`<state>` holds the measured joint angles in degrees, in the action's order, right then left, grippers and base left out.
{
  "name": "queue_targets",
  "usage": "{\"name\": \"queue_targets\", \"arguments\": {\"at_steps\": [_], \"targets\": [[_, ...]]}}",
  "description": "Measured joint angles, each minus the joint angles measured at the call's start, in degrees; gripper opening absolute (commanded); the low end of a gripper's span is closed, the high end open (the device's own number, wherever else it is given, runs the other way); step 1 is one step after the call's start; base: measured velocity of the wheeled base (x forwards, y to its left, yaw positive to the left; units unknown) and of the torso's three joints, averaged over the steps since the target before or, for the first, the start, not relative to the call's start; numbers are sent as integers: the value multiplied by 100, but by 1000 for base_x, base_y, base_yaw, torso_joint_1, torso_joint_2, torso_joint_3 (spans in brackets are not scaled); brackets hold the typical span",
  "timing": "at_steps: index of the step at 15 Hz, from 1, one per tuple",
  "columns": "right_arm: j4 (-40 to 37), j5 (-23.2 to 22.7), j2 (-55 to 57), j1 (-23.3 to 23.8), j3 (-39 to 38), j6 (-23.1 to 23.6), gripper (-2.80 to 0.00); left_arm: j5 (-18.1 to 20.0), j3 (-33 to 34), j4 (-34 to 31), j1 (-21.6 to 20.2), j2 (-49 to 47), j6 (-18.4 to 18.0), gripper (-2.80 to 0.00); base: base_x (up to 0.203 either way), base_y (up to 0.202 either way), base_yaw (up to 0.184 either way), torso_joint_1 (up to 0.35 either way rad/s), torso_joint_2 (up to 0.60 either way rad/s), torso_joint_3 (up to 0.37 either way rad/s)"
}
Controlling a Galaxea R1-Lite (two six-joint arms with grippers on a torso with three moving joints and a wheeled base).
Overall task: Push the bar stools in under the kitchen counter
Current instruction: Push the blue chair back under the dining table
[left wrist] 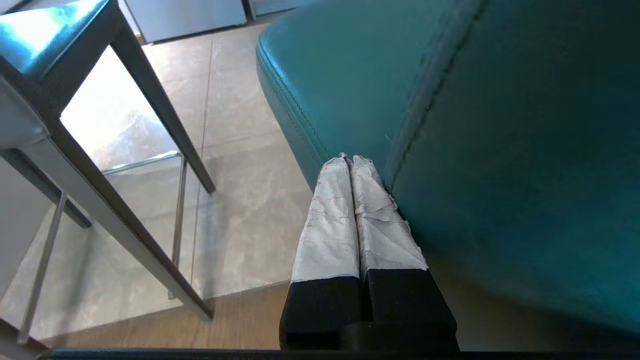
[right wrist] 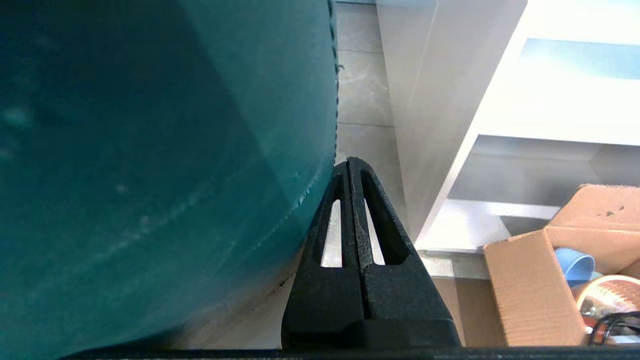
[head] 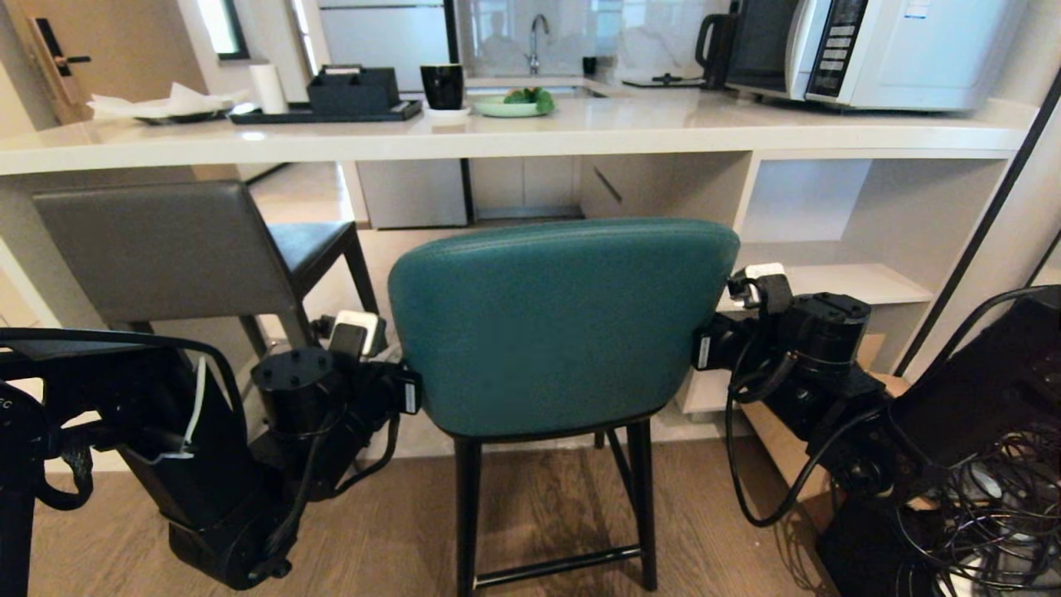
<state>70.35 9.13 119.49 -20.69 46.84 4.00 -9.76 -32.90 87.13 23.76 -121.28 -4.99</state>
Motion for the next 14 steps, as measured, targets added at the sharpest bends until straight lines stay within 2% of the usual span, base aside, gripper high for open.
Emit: {"name": "queue_targets", "arguments": {"at_steps": [7,14], "targets": [[65,10,215,-1,184,32,-280,-27,-39,0,132,-47,0,-280,0,0,0,0,0,0],[89,-38,244,44,75,40,-280,-37,-721,-66,-280,-265,-30,-280,0,0,0,0,0,0]]}}
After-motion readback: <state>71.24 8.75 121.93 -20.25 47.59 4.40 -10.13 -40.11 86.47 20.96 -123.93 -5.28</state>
